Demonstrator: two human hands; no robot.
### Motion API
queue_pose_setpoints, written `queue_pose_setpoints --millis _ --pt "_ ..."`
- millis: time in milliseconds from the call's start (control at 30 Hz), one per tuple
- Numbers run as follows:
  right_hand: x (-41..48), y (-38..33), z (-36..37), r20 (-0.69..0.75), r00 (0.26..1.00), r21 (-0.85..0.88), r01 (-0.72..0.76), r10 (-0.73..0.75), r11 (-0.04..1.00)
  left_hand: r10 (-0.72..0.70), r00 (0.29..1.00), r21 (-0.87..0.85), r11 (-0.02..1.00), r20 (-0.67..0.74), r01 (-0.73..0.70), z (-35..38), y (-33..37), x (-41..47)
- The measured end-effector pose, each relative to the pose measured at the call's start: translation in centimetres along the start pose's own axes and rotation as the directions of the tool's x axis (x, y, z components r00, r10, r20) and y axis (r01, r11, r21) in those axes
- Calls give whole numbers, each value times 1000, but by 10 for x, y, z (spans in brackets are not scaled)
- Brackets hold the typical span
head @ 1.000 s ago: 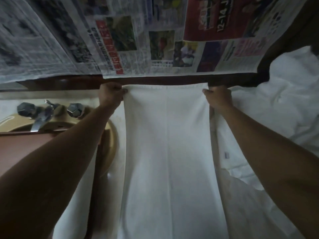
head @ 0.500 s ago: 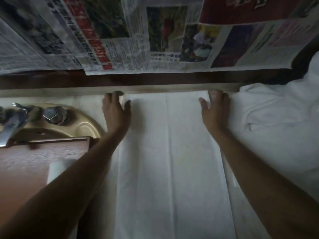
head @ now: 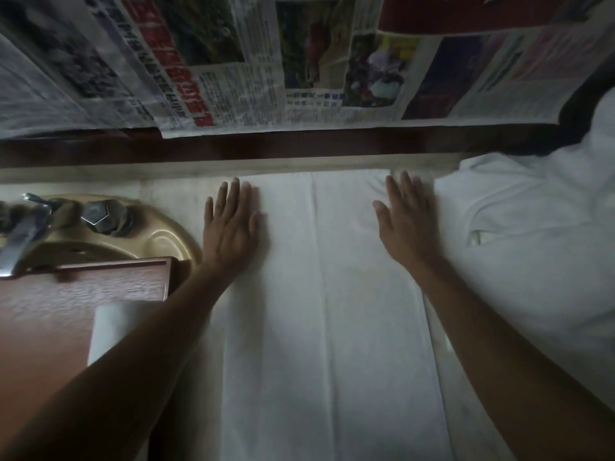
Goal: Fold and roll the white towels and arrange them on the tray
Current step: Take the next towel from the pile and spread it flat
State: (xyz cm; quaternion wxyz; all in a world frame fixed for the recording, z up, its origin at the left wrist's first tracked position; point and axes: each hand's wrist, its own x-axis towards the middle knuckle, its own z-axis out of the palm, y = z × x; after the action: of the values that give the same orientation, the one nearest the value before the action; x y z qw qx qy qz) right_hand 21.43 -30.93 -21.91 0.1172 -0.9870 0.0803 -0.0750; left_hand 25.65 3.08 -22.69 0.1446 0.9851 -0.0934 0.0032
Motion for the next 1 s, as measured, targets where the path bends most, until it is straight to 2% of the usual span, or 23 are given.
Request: queue_pose_setpoints --millis 100,200,267,333,467,500,567,633,700,833,900,1000 --pt "-51 -33 -11 -43 998 122 46 -41 991 79 995 -67 994 -61 -83 -9 45 -40" --pt "-128 -60 0 40 977 93 206 -211 974 195 980 -125 974 22 -191 7 85 -109" --pt "-148 -46 4 53 971 57 230 -233 971 206 977 -90 976 60 -200 19 78 -137" --pt "-143 -18 3 19 983 11 182 -182 983 170 985 -38 985 16 -169 20 52 -142" --pt "-148 18 -13 -61 992 -5 112 -112 994 -32 999 -65 997 -34 30 -1 29 -155" --pt "-160 11 -17 -67 993 17 99 -98 995 -41 998 -85 996 -55 36 -2 40 -168" --pt "-198 -21 -20 -47 993 84 114 -110 990 37 997 -118 992 -67 -45 1 72 -206" --pt "-245 -47 -16 47 975 117 212 -218 970 145 989 -130 981 7 -143 13 96 -249" --pt "-274 -45 -15 109 944 94 302 -311 949 174 984 -108 980 44 -168 19 95 -275" --pt "-265 11 -25 65 980 43 187 -190 981 31 1000 -46 998 0 -31 10 38 -296" --pt "-267 33 -34 24 992 12 127 -127 992 -54 998 -85 995 -20 52 3 23 -314" --pt "-299 12 -36 26 991 60 132 -134 989 -36 998 -104 994 -51 30 1 61 -343"
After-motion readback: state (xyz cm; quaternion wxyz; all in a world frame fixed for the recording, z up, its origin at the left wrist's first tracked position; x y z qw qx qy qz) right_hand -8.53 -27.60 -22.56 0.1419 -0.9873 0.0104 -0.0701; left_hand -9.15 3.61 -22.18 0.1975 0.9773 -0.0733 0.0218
